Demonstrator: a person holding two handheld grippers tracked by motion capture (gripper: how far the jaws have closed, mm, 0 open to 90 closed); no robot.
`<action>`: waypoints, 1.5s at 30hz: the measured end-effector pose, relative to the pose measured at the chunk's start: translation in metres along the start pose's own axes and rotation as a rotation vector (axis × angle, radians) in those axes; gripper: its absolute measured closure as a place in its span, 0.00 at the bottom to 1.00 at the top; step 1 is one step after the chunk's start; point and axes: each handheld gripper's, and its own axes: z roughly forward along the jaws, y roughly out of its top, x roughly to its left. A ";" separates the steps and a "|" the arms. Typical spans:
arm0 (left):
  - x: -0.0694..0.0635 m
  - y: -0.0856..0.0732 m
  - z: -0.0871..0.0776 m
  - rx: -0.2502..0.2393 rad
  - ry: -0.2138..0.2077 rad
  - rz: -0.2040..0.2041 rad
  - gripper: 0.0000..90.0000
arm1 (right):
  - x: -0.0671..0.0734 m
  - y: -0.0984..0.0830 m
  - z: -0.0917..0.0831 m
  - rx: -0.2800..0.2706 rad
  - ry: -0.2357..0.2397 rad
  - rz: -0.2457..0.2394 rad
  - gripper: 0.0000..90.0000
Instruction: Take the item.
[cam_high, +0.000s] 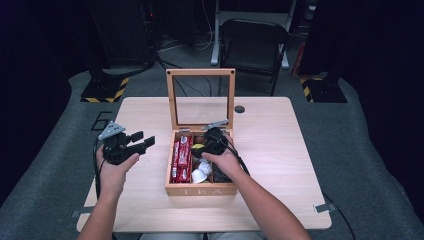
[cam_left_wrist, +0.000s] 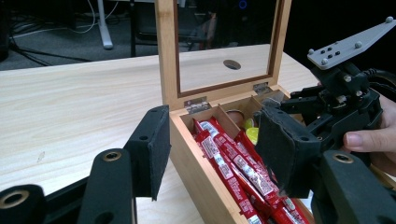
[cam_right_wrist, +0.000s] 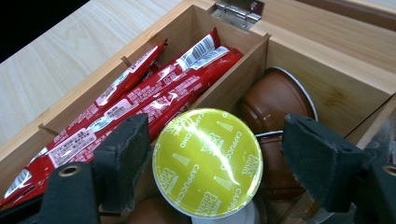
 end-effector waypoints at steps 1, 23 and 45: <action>0.000 0.000 0.000 0.000 0.000 0.000 0.49 | 0.000 0.000 0.000 0.002 -0.002 -0.005 0.26; 0.000 0.000 0.000 -0.001 0.003 0.004 0.49 | 0.002 -0.005 -0.002 0.033 0.034 -0.046 0.33; 0.001 0.000 -0.001 -0.007 0.005 -0.001 0.49 | -0.009 0.005 0.001 0.055 0.069 -0.064 0.29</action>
